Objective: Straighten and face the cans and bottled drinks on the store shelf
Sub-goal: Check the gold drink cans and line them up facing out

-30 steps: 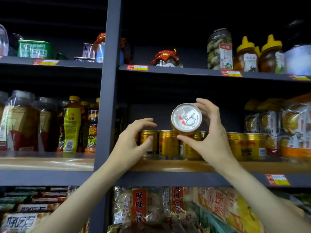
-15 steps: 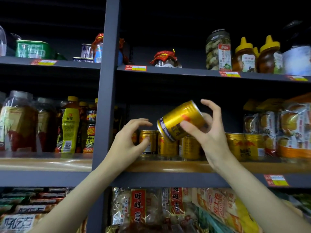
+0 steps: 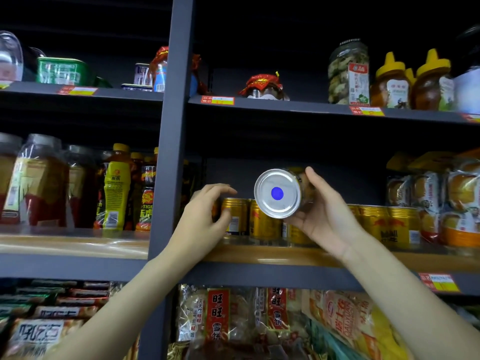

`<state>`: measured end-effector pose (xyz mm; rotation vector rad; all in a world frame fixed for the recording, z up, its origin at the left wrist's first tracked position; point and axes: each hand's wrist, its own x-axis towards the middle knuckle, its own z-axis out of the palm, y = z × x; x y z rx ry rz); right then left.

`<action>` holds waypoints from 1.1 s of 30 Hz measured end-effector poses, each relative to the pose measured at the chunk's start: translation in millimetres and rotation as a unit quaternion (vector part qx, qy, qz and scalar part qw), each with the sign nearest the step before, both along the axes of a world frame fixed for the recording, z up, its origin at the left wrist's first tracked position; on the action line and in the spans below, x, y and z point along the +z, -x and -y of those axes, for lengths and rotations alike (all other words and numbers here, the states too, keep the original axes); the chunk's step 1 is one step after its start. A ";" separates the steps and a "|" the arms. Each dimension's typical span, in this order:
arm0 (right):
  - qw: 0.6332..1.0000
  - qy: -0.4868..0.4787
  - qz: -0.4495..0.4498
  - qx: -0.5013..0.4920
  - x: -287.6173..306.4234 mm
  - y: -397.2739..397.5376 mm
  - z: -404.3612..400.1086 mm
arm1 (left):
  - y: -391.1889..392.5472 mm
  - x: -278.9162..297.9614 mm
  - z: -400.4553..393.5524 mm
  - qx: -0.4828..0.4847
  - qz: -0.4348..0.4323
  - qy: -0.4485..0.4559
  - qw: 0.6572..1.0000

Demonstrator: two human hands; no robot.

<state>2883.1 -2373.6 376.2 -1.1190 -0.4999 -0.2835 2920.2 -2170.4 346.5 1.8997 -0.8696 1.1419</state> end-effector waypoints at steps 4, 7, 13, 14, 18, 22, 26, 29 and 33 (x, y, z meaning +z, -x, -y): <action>0.934 0.241 0.128 -0.229 30.7 -8.5 0.2 | -10.6 7.3 2.9 0.083 -0.091 0.029 0.992; 0.836 0.397 0.210 -0.316 51.8 -27.2 -6.9 | -15.0 11.6 3.4 0.101 -0.135 0.036 0.985; 0.720 0.581 0.216 -0.313 49.3 -63.1 -44.4 | -19.2 8.4 2.8 0.140 -0.138 0.017 0.980; 0.691 0.612 0.209 -0.322 46.3 -69.1 -48.4 | -19.3 8.3 3.0 0.145 -0.137 0.015 0.980; 0.568 0.727 0.167 -0.349 32.7 -83.6 -57.3 | -17.2 5.4 4.4 0.172 -0.111 -0.004 0.979; 0.512 0.768 0.153 -0.353 32.2 -82.9 -56.7 | -16.3 2.7 6.7 0.206 -0.084 -0.047 0.974; 0.484 0.792 0.144 -0.344 36.0 -80.1 -52.4 | -16.1 1.5 8.5 0.238 -0.069 -0.064 0.967; 0.478 0.793 0.123 -0.356 35.1 -85.0 -53.8 | -13.4 1.0 9.4 0.247 -0.072 -0.065 0.964; 0.448 0.805 0.095 -0.377 35.8 -92.3 -58.8 | -11.2 2.2 8.8 0.247 -0.077 -0.055 0.964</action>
